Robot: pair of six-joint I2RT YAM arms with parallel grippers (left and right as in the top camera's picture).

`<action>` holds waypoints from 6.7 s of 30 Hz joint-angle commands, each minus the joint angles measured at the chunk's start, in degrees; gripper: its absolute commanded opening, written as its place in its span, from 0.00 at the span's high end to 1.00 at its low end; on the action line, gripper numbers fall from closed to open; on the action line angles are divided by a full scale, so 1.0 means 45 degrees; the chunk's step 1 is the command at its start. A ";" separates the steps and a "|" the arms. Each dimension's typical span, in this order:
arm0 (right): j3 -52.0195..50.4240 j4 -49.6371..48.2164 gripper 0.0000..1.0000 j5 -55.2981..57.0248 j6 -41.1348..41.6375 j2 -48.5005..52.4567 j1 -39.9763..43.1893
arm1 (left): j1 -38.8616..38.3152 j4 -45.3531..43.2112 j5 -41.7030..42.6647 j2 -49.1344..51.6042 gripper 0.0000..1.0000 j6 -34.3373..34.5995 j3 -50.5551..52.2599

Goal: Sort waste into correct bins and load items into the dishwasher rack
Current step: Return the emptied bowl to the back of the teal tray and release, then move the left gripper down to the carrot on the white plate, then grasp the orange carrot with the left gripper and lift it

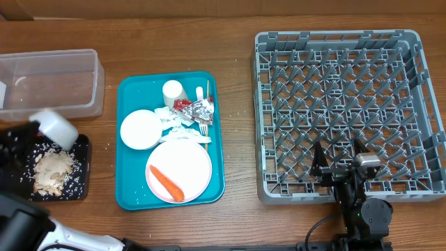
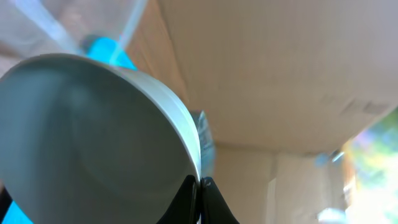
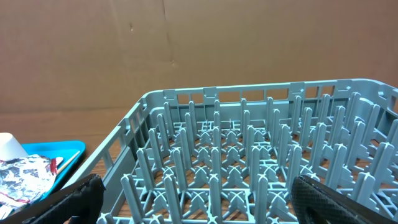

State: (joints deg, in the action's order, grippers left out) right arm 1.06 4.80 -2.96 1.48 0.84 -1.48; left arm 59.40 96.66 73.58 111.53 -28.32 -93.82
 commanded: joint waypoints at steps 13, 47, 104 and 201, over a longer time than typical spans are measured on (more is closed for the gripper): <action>-0.0131 -0.0034 0.00 0.0078 0.0000 -0.0151 0.0083 | -0.7635 -0.4493 -1.0161 -0.3016 0.96 0.7689 -0.3045; -0.0131 -0.0034 0.00 0.0078 0.0000 -0.0151 0.0083 | -1.3376 -0.8675 -1.6126 0.2030 0.96 0.9690 -0.3026; -0.0136 -0.0039 0.00 0.0078 0.0000 -0.0151 0.0083 | -1.4066 0.0034 -1.6252 0.1025 0.07 1.1026 -0.7164; -0.0131 -0.0034 0.00 0.0078 0.0000 -0.0151 0.0083 | -1.5183 -0.9753 -1.4110 -0.4289 0.96 1.7330 0.8879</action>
State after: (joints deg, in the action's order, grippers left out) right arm 1.06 4.80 -2.96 1.50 0.84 -1.50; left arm -8.67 51.88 10.09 92.16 51.24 -50.83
